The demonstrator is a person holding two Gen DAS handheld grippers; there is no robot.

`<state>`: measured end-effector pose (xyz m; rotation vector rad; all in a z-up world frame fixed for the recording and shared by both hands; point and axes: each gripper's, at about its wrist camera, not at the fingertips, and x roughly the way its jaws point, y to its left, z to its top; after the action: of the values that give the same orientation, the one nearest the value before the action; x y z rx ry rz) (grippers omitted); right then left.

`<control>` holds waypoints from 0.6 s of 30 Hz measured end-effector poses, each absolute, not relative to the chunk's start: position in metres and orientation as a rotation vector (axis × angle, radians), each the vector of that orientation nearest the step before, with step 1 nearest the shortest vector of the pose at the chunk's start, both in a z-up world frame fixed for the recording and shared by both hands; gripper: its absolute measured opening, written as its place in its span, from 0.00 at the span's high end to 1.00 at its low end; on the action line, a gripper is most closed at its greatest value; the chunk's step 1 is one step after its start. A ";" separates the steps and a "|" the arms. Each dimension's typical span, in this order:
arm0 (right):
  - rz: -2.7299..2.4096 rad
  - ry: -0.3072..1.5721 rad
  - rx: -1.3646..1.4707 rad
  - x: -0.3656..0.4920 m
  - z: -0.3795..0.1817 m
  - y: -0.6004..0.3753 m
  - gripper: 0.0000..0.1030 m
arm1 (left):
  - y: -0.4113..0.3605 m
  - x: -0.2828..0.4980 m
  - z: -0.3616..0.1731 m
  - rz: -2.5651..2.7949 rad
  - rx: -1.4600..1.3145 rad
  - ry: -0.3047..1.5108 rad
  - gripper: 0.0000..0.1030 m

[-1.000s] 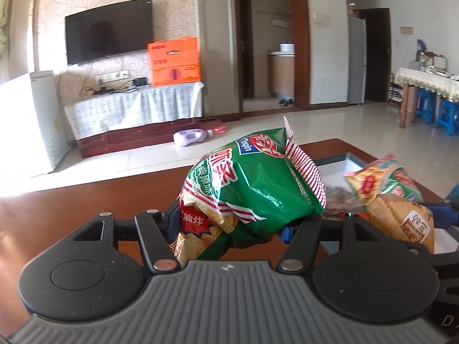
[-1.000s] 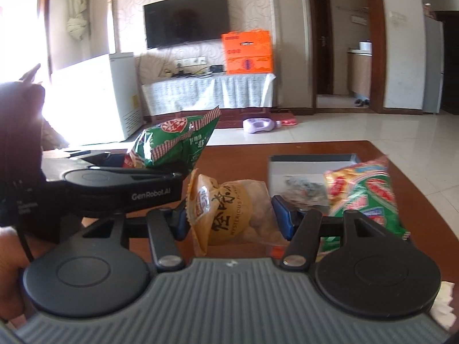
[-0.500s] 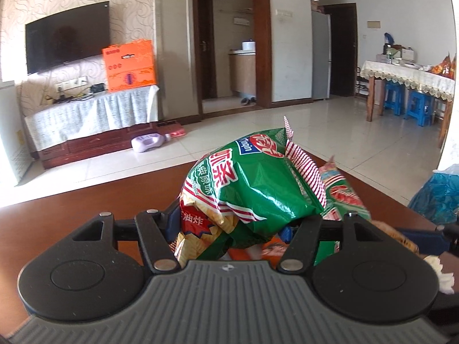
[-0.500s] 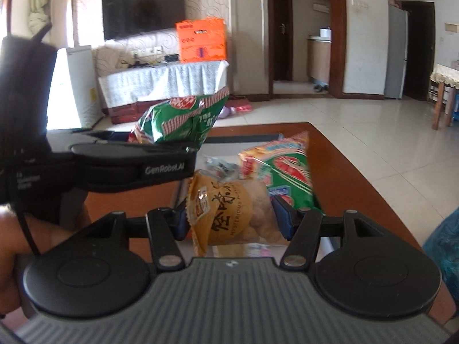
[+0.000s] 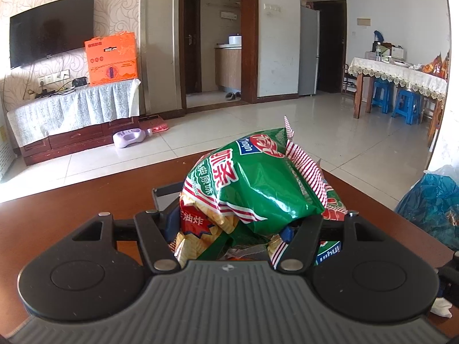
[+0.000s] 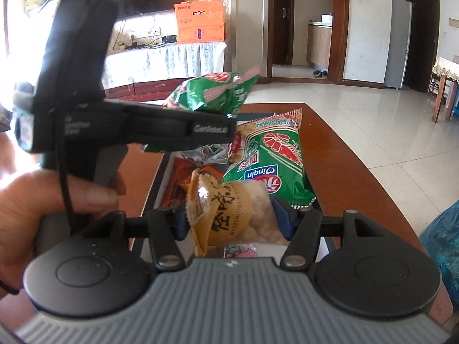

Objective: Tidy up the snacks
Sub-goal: 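Open the left tool to drop the chip bag while the right tool releases the bun packet into the box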

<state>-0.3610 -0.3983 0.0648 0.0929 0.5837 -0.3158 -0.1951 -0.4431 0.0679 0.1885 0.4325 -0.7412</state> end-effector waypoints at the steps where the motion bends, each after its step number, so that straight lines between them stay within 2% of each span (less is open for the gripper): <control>1: -0.312 0.587 0.088 -0.361 0.064 -0.397 0.41 | -0.446 -0.194 0.067 -0.746 0.196 0.434 0.33; 18: -0.326 0.609 0.069 -0.357 0.062 -0.395 0.41 | -0.464 -0.166 0.058 -0.712 0.202 0.475 0.32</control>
<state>-0.3566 -0.3947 0.0621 0.0690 0.6088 -0.3263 -0.1664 -0.4641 0.0578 0.2016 0.4745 -0.7117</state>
